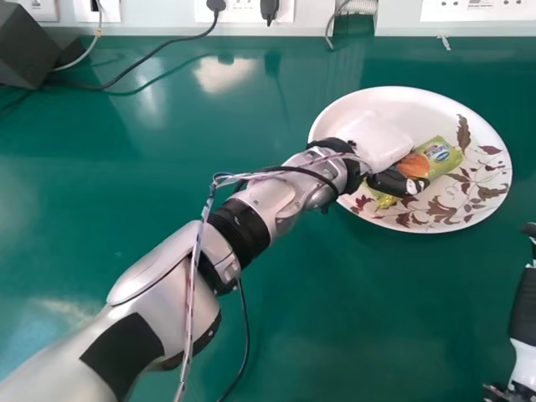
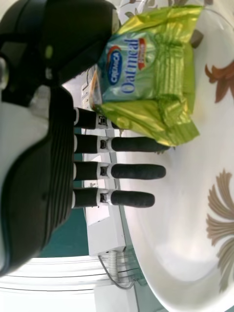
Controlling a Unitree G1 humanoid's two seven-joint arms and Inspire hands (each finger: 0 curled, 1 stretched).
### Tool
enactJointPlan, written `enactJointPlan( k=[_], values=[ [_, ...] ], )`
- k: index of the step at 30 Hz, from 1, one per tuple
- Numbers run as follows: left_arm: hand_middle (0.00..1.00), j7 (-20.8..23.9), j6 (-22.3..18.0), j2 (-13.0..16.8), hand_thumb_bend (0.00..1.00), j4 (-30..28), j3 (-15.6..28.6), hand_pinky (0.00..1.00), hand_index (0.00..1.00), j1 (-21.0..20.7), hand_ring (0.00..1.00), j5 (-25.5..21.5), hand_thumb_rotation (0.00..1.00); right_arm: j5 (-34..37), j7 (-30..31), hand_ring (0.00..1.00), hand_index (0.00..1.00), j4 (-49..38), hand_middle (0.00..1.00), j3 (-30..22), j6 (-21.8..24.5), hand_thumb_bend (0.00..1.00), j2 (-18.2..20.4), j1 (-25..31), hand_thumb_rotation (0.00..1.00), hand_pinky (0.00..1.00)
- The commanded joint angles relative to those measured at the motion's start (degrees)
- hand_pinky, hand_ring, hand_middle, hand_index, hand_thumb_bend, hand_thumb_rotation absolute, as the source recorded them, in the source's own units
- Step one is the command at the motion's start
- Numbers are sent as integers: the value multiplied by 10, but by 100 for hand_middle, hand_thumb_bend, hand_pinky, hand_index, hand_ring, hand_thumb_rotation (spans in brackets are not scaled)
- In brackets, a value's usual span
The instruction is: Pick up biscuit and place it in the plate
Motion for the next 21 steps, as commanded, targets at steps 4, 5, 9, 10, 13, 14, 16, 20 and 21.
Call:
enactJointPlan(
  k=[4, 5, 9, 10, 13, 14, 16, 20, 21],
  values=[
    [50, 7, 4, -11, 49, 52, -21, 38, 53, 3, 41, 13, 0, 3, -1, 52, 49, -6, 60, 1, -4, 52, 40, 2, 7, 41],
    [50, 7, 5, -13, 49, 58, -24, 38, 53, 1, 41, 14, 0, 3, -2, 52, 49, -8, 60, 1, -4, 52, 40, 4, 7, 41],
    [49, 4, 5, -19, 49, 67, -23, 38, 54, 0, 42, 5, 0, 3, -2, 54, 49, -16, 61, 5, -3, 52, 41, 9, 7, 43],
    [49, 5, 3, -19, 49, 69, -27, 38, 54, -1, 42, 8, 0, 2, -2, 54, 49, -17, 61, 5, -3, 52, 40, 10, 7, 43],
    [50, 10, 3, -19, 50, 70, -34, 37, 54, -1, 42, 11, 0, 1, -1, 55, 49, -19, 62, 5, -1, 52, 37, 9, 7, 45],
    [50, 11, 4, -19, 50, 69, -35, 37, 53, -1, 42, 12, 0, -1, 0, 55, 49, -17, 62, 4, -3, 52, 36, 7, 7, 45],
    [50, 11, 5, -18, 51, 69, -37, 36, 52, -1, 42, 11, 0, -4, 8, 54, 49, -8, 61, 0, -8, 52, 33, 3, 7, 43],
    [50, 8, 8, -17, 51, 71, -37, 37, 51, -2, 42, 7, 0, -2, 17, 50, 49, 2, 58, -5, -11, 52, 32, -4, 7, 39],
    [50, 6, 9, -17, 52, 72, -38, 37, 51, -3, 42, 7, 0, -5, 19, 49, 49, 3, 57, -5, -12, 52, 32, -5, 7, 38]
  ],
)
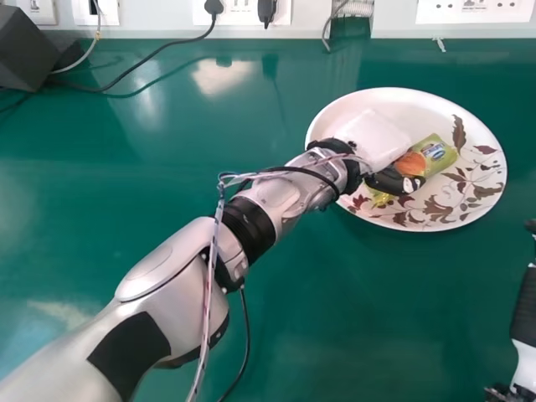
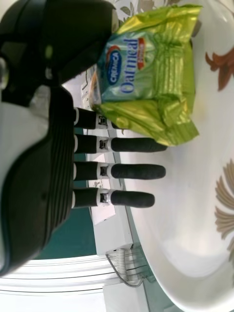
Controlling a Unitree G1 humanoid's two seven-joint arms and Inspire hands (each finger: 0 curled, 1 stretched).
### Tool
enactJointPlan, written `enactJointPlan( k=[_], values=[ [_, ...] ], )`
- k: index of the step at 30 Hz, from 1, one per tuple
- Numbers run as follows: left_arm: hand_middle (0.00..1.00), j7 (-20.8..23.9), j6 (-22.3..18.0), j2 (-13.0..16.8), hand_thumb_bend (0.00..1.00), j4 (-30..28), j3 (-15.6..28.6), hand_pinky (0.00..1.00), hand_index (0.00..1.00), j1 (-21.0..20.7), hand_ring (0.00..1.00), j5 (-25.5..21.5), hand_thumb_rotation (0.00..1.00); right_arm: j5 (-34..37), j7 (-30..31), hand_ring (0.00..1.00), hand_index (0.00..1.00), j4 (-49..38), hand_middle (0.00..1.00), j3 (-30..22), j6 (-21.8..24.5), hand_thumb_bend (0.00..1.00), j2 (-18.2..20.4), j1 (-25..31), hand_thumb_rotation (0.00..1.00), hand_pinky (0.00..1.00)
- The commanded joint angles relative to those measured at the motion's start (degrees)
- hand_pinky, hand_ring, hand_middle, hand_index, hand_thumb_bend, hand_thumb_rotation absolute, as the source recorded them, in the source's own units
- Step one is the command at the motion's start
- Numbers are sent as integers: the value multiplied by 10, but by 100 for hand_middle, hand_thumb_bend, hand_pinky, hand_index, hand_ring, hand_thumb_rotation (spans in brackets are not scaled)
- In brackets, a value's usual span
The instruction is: Pick up biscuit and place it in the plate
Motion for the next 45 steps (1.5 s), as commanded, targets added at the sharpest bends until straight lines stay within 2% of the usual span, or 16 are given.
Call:
enactJointPlan(
  k=[1, 4, 6, 8, 9, 10, 11, 14, 18, 25, 33, 37, 45],
  values=[
    [49, -21, 8, -5, 52, 22, -13, 37, 50, 14, 43, 11, 0, -4, 6, 50, 49, 3, 58, -2, -9, 52, 31, -8, 7, 39],
    [49, -29, 5, -4, 52, 23, -15, 38, 48, 11, 44, 11, 1, -7, 16, 53, 49, 7, 60, -3, -13, 52, 30, -8, 7, 41],
    [54, -32, 1, -2, 51, 21, -15, 40, 49, 9, 46, 10, 14, -11, 28, 53, 49, 14, 60, -6, -20, 52, 26, -10, 7, 42],
    [56, -32, 3, -2, 51, 19, -16, 41, 49, 9, 47, 11, 17, -12, 38, 54, 49, 23, 60, -10, -24, 52, 23, -12, 8, 42],
    [56, -32, 3, -2, 66, 18, -16, 42, 53, 10, 47, 10, 36, -12, 43, 53, 49, 26, 60, -11, -25, 52, 21, -13, 8, 41],
    [57, -32, 3, -2, 71, 18, -15, 42, 54, 10, 47, 9, 41, -12, 44, 53, 49, 29, 60, -13, -25, 52, 21, -13, 8, 41],
    [57, -32, 3, -3, 81, 18, -15, 43, 56, 11, 48, 9, 51, -11, 46, 53, 49, 31, 60, -14, -25, 52, 21, -14, 7, 41],
    [58, -33, 0, -2, 90, 17, -18, 43, 58, 11, 47, 11, 60, -13, 51, 54, 49, 36, 60, -17, -28, 52, 22, -17, 8, 41],
    [58, -30, 0, 1, 94, 15, -18, 42, 59, 14, 47, 10, 64, -16, 55, 52, 49, 43, 59, -22, -32, 52, 24, -19, 8, 40],
    [60, -31, -1, 1, 100, 16, -18, 43, 63, 15, 48, 9, 63, -4, 68, 51, 49, 54, 58, -26, -30, 52, 23, -22, 7, 39],
    [63, -31, -1, 0, 100, 14, -17, 45, 68, 14, 52, 8, 63, 13, 96, 53, 49, 76, 60, -40, -33, 52, 22, -35, 7, 41],
    [66, -24, -1, 1, 100, 10, -15, 48, 71, 14, 56, 7, 61, 23, 107, 54, 49, 79, 60, -42, -29, 52, 23, -38, 7, 43],
    [72, -22, -3, 5, 100, 4, -14, 57, 75, 14, 63, 6, 65, 18, 110, 52, 49, 81, 60, -41, -36, 52, 28, -38, 7, 40]
  ],
)
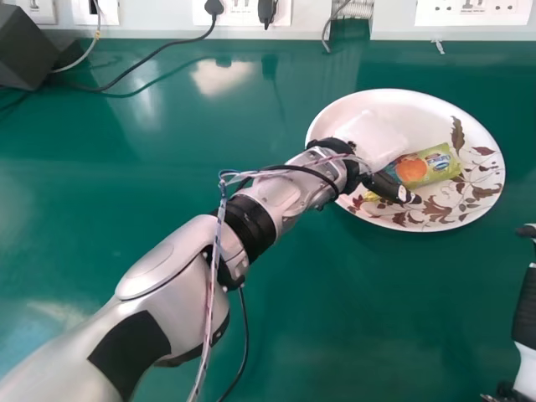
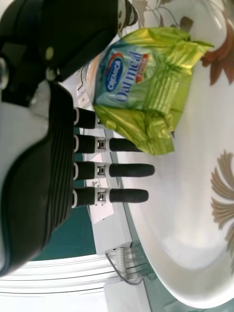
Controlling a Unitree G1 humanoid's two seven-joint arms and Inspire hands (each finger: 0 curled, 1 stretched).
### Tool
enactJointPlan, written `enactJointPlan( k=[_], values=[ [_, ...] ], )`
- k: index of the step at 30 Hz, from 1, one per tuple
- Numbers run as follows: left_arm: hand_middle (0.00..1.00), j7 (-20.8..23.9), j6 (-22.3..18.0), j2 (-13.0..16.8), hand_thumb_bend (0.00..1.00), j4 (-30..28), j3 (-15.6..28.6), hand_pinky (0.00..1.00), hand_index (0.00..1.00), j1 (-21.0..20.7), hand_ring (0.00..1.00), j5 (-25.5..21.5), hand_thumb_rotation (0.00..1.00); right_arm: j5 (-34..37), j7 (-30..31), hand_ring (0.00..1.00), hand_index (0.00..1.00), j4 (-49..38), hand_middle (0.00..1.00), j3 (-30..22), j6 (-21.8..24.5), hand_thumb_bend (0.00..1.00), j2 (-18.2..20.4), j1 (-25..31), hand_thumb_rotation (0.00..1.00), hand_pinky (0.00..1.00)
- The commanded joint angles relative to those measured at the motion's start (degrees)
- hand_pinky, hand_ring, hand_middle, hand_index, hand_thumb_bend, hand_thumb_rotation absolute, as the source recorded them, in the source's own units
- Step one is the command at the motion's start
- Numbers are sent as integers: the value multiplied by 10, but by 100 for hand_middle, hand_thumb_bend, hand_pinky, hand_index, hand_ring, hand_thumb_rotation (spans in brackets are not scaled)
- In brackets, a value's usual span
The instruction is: Pick up biscuit and place it in the plate
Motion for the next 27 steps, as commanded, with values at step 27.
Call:
enactJointPlan(
  k=[27],
  values=[
    [85, -6, -12, 30, 100, -64, 7, 75, 86, 33, 80, 0, 61, 15, 5, 52, 49, 15, 59, -4, 18, 52, 27, -6, 7, 42]
  ],
)
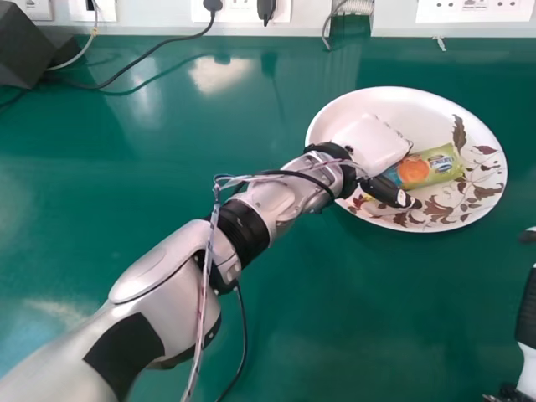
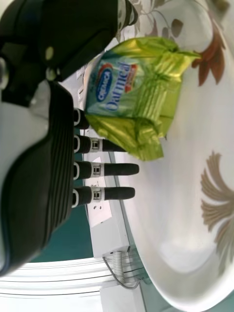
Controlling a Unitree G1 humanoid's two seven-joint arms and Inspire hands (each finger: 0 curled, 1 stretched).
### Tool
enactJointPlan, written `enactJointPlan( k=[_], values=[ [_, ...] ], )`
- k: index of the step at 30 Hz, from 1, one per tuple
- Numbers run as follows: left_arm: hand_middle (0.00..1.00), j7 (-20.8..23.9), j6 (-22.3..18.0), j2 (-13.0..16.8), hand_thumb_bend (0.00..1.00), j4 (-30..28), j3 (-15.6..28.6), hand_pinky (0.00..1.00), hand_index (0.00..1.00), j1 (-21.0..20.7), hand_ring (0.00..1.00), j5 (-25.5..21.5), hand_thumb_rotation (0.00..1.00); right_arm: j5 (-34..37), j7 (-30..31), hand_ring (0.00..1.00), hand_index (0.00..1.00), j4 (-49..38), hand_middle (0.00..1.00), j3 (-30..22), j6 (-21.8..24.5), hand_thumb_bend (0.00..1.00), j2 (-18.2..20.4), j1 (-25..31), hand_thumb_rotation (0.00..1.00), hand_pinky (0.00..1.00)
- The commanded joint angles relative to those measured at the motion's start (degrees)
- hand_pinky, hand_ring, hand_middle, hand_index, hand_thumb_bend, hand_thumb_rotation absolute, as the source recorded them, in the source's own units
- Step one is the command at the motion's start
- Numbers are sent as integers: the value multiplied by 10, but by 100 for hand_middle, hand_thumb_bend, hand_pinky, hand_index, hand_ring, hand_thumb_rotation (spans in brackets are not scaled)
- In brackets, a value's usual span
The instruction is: Pick up biscuit and place it in the plate
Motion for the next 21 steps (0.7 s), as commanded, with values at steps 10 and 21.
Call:
enactJointPlan(
  k=[10, 21],
  values=[
    [89, -21, -7, 27, 100, -59, 15, 78, 88, 17, 82, -7, 62, 6, -2, 51, 49, 10, 58, -3, 16, 52, 28, -2, 7, 40],
    [91, -34, -10, 51, 100, -111, 46, 80, 88, 39, 83, -23, 61, 5, -2, 49, 49, 9, 56, -7, 22, 52, 26, -4, 6, 38]
  ],
)
